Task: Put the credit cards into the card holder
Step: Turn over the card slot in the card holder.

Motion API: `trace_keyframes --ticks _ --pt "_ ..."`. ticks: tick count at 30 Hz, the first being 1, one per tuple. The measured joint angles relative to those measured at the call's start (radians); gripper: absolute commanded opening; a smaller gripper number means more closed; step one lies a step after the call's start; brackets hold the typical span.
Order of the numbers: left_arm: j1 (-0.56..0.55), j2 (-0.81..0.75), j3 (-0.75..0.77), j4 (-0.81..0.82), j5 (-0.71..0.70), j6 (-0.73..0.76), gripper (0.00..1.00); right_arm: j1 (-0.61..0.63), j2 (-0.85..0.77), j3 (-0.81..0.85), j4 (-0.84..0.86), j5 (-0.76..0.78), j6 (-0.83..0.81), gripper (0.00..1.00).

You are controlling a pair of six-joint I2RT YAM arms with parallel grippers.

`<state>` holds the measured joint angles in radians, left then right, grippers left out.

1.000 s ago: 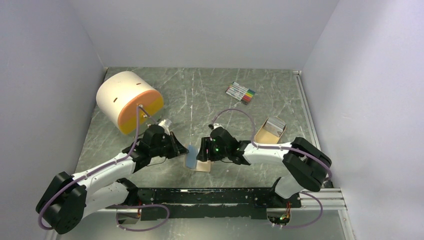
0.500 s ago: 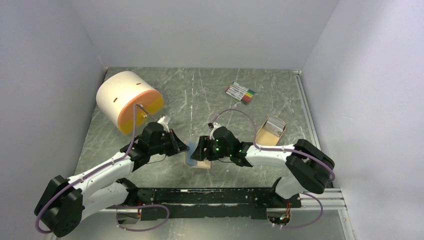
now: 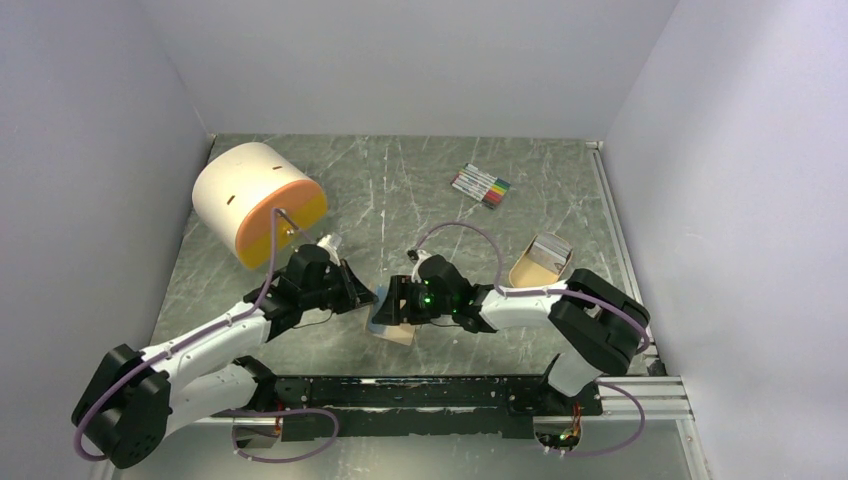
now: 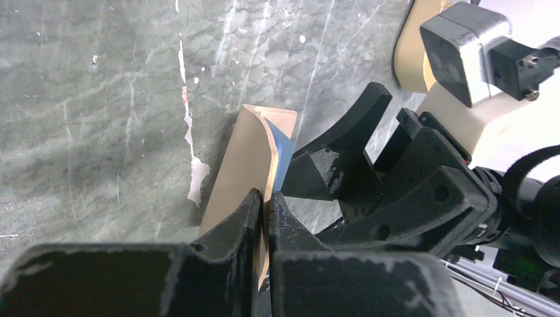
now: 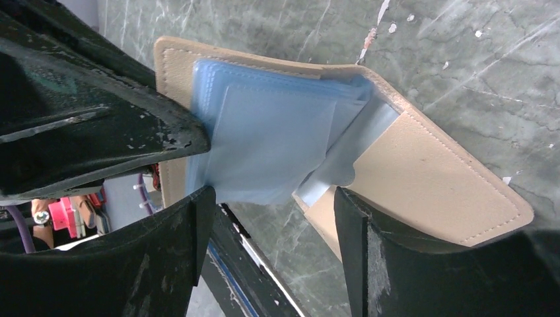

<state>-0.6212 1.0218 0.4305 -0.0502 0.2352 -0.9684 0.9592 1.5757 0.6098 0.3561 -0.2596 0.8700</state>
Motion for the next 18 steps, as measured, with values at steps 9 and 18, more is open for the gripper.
trace_keyframes --ticks 9,18 --pt "0.000 0.019 0.000 -0.003 -0.012 0.000 0.09 0.003 -0.023 0.005 -0.008 0.014 0.001 0.70" --pt "0.000 0.019 0.000 -0.007 -0.022 0.000 0.09 0.004 0.000 0.030 -0.021 0.043 0.002 0.66"
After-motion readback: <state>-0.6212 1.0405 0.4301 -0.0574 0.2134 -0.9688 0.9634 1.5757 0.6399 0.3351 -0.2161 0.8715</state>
